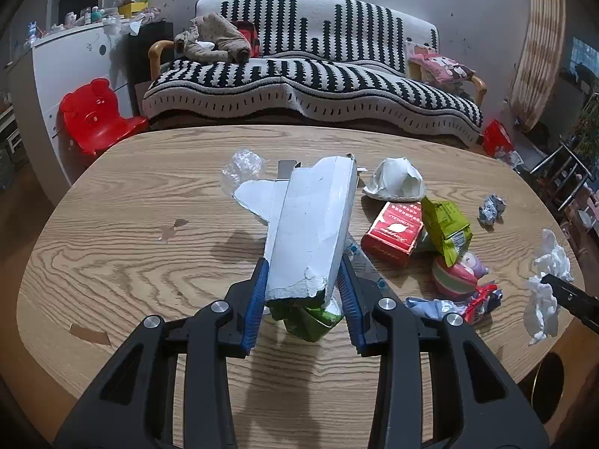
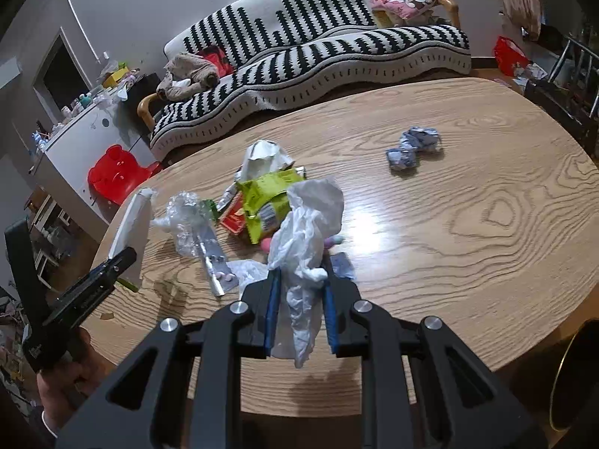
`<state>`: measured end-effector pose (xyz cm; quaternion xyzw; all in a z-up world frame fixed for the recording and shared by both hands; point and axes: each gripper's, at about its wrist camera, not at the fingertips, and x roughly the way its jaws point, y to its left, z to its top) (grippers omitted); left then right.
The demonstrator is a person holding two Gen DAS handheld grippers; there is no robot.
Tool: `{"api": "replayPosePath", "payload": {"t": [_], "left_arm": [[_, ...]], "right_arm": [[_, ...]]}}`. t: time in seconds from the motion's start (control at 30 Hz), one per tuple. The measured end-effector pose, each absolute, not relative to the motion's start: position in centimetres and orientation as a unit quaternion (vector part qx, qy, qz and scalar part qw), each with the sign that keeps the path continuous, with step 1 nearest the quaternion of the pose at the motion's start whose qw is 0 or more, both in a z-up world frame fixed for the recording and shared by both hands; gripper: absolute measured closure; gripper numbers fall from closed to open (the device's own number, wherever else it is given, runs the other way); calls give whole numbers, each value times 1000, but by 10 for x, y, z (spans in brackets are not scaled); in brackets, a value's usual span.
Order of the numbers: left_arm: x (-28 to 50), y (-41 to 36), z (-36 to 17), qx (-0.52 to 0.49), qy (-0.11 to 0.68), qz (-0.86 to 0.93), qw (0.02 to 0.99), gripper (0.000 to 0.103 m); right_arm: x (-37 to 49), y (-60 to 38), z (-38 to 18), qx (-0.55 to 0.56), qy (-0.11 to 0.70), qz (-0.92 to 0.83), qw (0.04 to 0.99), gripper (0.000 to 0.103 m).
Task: Collect trash
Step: 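Grasp the white paper box with the left tool while the right tool grasps white tissue, then carry both items to the black bin and open both tools to drop them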
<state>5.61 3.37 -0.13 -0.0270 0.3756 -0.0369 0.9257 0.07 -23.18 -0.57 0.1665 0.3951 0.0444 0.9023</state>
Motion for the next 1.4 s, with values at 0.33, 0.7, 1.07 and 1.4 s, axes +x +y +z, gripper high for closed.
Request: {"api": "replayPosePath", "payload": {"t": [0.33,0.7,1.07,1.4], "left_arm": [[46,-30,8,-12,362,-92,927,66],[-6,-210,-2,29,353,-266,896,66],[-112,-422,-66,85,379,-449,805,66],[-164,-523,-163,128,465,-504,717,66]], "right_arm": [[-51,-326,8,154,361,-37,919,82],[-179,-496,-4,197,334,-195,901,82],[-284,-633,-73,280,385,-297,828,82],[-309,-684,-154,346,455,-319,756,82]]}}
